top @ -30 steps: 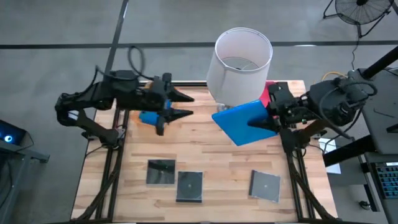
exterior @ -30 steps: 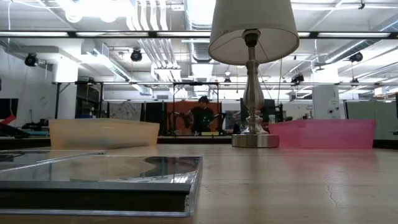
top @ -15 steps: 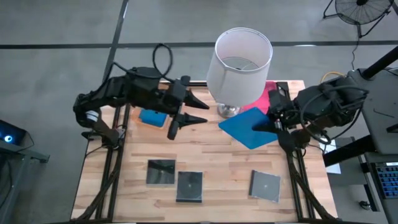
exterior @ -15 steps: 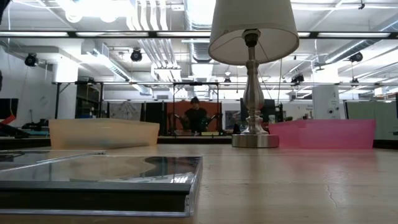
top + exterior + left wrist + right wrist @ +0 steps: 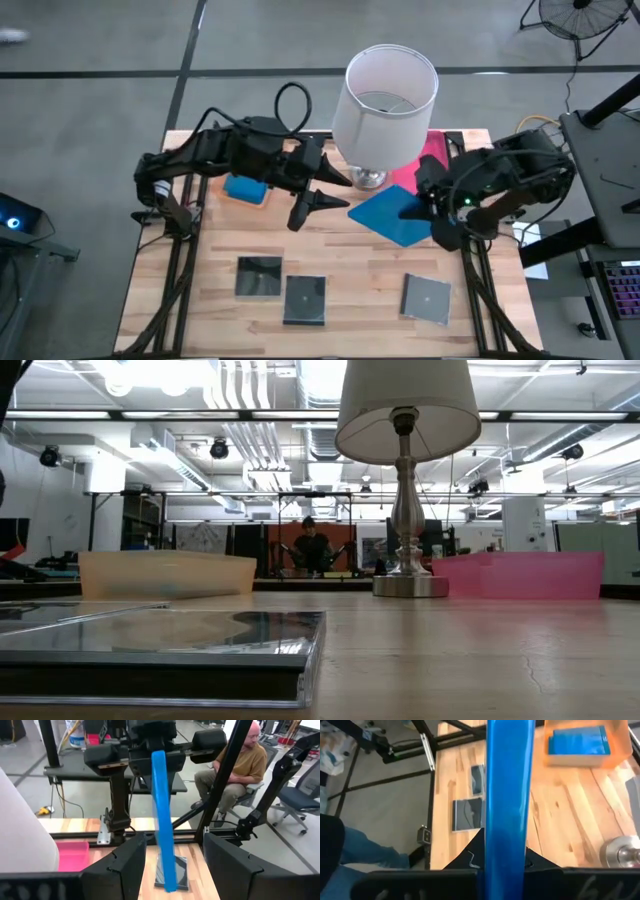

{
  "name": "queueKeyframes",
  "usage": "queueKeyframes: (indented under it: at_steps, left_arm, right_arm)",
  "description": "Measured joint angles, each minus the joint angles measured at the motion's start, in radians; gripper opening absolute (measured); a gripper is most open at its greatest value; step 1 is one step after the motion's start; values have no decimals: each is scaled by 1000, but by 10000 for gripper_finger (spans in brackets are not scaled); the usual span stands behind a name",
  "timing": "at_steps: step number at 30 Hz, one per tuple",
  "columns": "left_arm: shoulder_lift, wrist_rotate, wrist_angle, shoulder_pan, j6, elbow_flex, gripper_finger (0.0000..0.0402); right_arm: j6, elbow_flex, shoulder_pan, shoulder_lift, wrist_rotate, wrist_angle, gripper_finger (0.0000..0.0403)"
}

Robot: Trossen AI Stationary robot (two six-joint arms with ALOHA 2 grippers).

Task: Pick & place jewel cases by type
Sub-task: Put the blue cd case into the orange bin

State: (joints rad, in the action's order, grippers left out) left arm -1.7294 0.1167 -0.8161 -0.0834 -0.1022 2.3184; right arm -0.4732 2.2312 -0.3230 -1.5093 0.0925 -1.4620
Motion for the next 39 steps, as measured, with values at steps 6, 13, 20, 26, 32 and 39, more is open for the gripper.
queueKeyframes:
  at_steps: [6, 13, 20, 26, 32, 39]
  left_arm:
    - [0, 0, -8, -2, -16, -36, 182]
    - [-2, -1, -5, -2, -33, -68, 182]
    - [0, -1, -8, -2, -58, -100, 182]
    - [-1, -1, -7, -3, -72, -116, 181]
    - [-1, -5, -7, -2, -76, -116, 181]
    - [-12, -20, -12, -2, -79, -130, 178]
  right_arm:
    - [1, -52, 20, 0, -19, 11, 11]
    - [18, -89, 47, 0, -26, 76, 11]
    - [44, -116, 72, 0, -55, 136, 11]
    - [66, -135, 83, 0, -67, 163, 11]
    - [68, -152, 86, 0, -67, 170, 11]
    - [66, -170, 87, 0, -67, 201, 11]
